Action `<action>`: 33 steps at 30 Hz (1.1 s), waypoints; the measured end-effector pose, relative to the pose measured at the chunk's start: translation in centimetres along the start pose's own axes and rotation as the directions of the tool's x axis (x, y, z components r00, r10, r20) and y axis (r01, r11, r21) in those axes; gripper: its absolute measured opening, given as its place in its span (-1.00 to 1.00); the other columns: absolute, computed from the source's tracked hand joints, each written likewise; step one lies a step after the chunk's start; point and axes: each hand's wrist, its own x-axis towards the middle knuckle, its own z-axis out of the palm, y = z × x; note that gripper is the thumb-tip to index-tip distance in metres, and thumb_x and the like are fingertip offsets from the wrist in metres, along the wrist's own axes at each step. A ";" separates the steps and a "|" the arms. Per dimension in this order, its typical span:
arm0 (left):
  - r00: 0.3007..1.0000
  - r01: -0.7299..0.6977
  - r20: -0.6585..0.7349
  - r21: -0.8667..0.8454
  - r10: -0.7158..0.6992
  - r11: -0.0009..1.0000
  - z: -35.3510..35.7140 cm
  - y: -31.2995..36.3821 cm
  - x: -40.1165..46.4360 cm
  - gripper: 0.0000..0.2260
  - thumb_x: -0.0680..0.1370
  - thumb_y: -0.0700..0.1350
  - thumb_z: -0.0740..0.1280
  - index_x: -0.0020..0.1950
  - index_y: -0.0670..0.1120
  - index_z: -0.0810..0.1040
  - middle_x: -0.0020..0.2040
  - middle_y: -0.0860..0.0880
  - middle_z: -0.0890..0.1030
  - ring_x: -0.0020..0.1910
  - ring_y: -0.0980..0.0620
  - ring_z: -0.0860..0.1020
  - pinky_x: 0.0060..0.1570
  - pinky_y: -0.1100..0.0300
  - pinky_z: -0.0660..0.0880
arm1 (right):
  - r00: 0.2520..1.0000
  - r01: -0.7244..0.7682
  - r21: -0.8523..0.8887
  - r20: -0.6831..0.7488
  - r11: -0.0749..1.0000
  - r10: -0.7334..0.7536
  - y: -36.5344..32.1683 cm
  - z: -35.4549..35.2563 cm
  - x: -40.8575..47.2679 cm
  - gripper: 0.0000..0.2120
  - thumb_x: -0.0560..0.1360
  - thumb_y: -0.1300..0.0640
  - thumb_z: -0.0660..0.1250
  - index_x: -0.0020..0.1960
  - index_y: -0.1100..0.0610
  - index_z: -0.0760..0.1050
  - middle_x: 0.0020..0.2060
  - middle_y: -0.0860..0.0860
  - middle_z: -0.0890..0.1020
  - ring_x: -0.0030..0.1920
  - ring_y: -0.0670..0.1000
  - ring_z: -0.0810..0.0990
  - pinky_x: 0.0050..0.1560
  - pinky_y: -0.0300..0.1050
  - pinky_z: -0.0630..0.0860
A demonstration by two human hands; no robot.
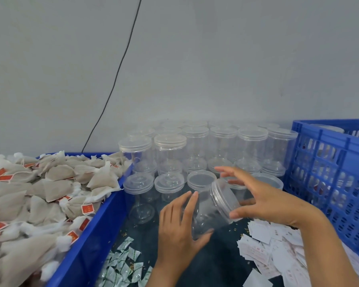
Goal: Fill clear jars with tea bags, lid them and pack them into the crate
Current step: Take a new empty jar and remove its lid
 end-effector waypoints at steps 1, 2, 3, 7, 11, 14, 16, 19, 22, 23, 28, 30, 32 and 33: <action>1.000 0.005 -0.006 0.002 -0.005 1.000 0.0 0.0 0.0 -0.21 0.33 0.23 0.43 0.46 -0.05 0.27 0.28 -0.04 0.52 0.26 0.05 0.44 0.21 0.06 0.45 | 1.000 -0.017 0.001 -0.022 1.000 0.017 -0.1 0.1 0.1 -0.16 0.25 -0.27 0.51 0.34 -0.51 0.06 0.36 -0.32 0.24 0.38 -0.26 0.25 0.26 -0.20 0.40; 1.000 0.007 -0.010 0.005 -0.007 1.000 0.1 0.0 0.0 -0.20 0.32 0.22 0.45 0.46 -0.04 0.27 0.27 -0.04 0.53 0.25 0.05 0.45 0.21 0.08 0.44 | 0.998 -0.049 0.001 -0.032 0.999 0.049 -0.2 0.3 0.3 -0.15 0.20 -0.42 0.42 0.36 -0.48 0.03 0.36 -0.26 0.25 0.36 -0.21 0.29 0.25 -0.19 0.40; 1.000 0.004 -0.011 0.008 -0.004 1.000 0.1 0.0 -0.1 -0.19 0.31 0.21 0.47 0.46 -0.04 0.27 0.27 -0.04 0.53 0.24 0.05 0.45 0.21 0.09 0.44 | 0.995 -0.089 0.002 -0.033 0.996 0.089 -0.3 0.6 0.6 -0.14 0.18 -0.51 0.32 0.38 -0.44 0.01 0.33 -0.21 0.27 0.31 -0.17 0.35 0.17 -0.22 0.44; 1.000 -0.007 -0.001 0.010 0.007 1.000 0.0 -0.2 -0.3 -0.18 0.29 0.21 0.48 0.45 -0.05 0.27 0.26 -0.05 0.54 0.24 0.04 0.45 0.19 0.05 0.48 | 0.991 -0.132 -0.026 -0.031 0.991 0.131 -0.2 1.4 1.2 -0.23 0.25 -0.47 0.27 0.39 -0.30 0.14 0.17 -0.31 0.37 0.13 -0.25 0.44 0.00 -0.27 0.50; 0.998 -0.021 0.063 -0.070 0.025 0.997 -0.6 -0.3 -0.2 -0.18 0.31 0.33 0.40 0.44 -0.05 0.28 0.25 0.01 0.54 0.23 0.13 0.44 0.19 0.17 0.47 | 0.996 0.008 -0.099 0.085 0.995 0.000 -0.1 0.7 0.3 -0.21 0.31 -0.08 0.54 0.31 -0.49 0.13 0.22 -0.50 0.24 0.30 -0.40 0.26 0.19 -0.27 0.43; 0.992 -0.033 0.115 -0.093 0.044 0.995 -0.9 -0.4 -0.1 -0.14 0.30 0.38 0.39 0.45 -0.04 0.27 0.24 0.04 0.55 0.21 0.17 0.46 0.18 0.20 0.48 | 0.997 -0.007 -0.068 0.079 0.998 0.012 -0.4 0.5 0.3 -0.14 0.24 -0.24 0.52 0.34 -0.49 0.05 0.22 -0.40 0.25 0.32 -0.29 0.29 0.24 -0.16 0.47; 0.994 -0.047 0.099 -0.055 0.052 0.997 -0.8 -0.4 -0.1 -0.16 0.31 0.37 0.39 0.43 -0.06 0.29 0.22 0.03 0.57 0.18 0.14 0.49 0.16 0.19 0.50 | 0.995 -0.093 -0.083 0.037 0.992 0.097 -0.6 1.0 0.6 -0.09 0.17 -0.51 0.36 0.38 -0.42 -0.01 0.24 -0.33 0.25 0.32 -0.15 0.34 0.24 -0.08 0.48; 0.995 -0.045 0.084 -0.005 0.045 0.999 -0.8 -0.6 0.1 -0.18 0.31 0.35 0.39 0.41 -0.09 0.31 0.19 0.00 0.58 0.15 0.09 0.53 0.14 0.18 0.50 | 0.975 -0.224 -0.087 -0.020 0.971 0.223 -0.4 1.7 1.4 -0.06 0.19 -0.56 0.18 0.46 -0.21 0.04 0.27 -0.17 0.29 0.22 -0.05 0.44 0.06 -0.11 0.59; 0.990 -0.043 0.133 -0.015 0.044 0.999 -1.0 -1.0 0.1 -0.16 0.28 0.33 0.43 0.41 -0.08 0.31 0.20 0.00 0.58 0.14 0.05 0.57 0.14 0.16 0.50 | 0.984 -0.176 -0.099 -0.017 0.979 0.175 -0.1 1.9 1.6 -0.26 0.31 -0.41 0.33 0.39 -0.21 0.17 0.21 -0.15 0.40 0.14 -0.13 0.48 0.07 -0.16 0.52; 0.986 -0.033 0.165 -0.048 0.040 0.998 -1.1 -1.2 0.1 -0.16 0.28 0.33 0.44 0.42 -0.05 0.30 0.23 0.03 0.56 0.15 0.08 0.56 0.16 0.18 0.49 | 0.991 -0.132 -0.111 -0.005 0.985 0.133 0.0 1.8 1.6 -0.33 0.35 -0.32 0.40 0.35 -0.24 0.20 0.21 -0.16 0.41 0.15 -0.16 0.47 0.10 -0.18 0.49; 0.902 0.280 0.412 -0.336 -0.127 0.899 -1.5 -2.1 -0.3 -0.20 0.25 0.34 0.49 0.38 0.34 0.17 0.21 0.34 0.49 0.21 0.35 0.47 0.20 0.42 0.39 | 0.998 0.061 -0.187 0.017 0.980 -0.059 0.1 1.2 1.2 -0.30 0.32 0.05 0.54 0.24 -0.37 0.22 0.23 -0.29 0.29 0.27 -0.27 0.31 0.19 -0.24 0.40; 0.860 0.442 0.455 -0.438 -0.231 0.782 -1.2 -2.7 -0.8 -0.25 0.27 0.20 0.56 0.32 0.36 0.21 0.20 0.33 0.51 0.22 0.33 0.49 0.22 0.37 0.43 | 0.998 0.051 -0.166 -0.021 0.985 -0.055 0.3 1.1 1.3 -0.28 0.33 0.06 0.51 0.24 -0.43 0.19 0.25 -0.28 0.25 0.27 -0.19 0.34 0.19 -0.16 0.45; 0.804 0.567 0.516 -0.517 -0.295 0.641 -0.9 -3.2 -1.2 -0.26 0.31 0.03 0.59 0.32 0.30 0.21 0.25 0.26 0.50 0.26 0.30 0.47 0.27 0.31 0.43 | 1.000 -0.017 -0.161 -0.013 0.987 0.015 0.8 1.1 1.5 -0.30 0.35 0.06 0.48 0.24 -0.45 0.18 0.27 -0.16 0.26 0.24 -0.06 0.40 0.18 -0.08 0.48; 0.781 0.605 0.548 -0.544 -0.299 0.581 -0.7 -3.5 -1.2 -0.23 0.33 -0.04 0.59 0.35 0.28 0.19 0.29 0.24 0.47 0.28 0.30 0.46 0.27 0.32 0.42 | 0.997 -0.066 -0.184 0.015 0.981 0.070 1.2 1.3 1.7 -0.34 0.36 0.06 0.48 0.22 -0.40 0.19 0.26 -0.11 0.27 0.21 -0.01 0.45 0.16 -0.08 0.48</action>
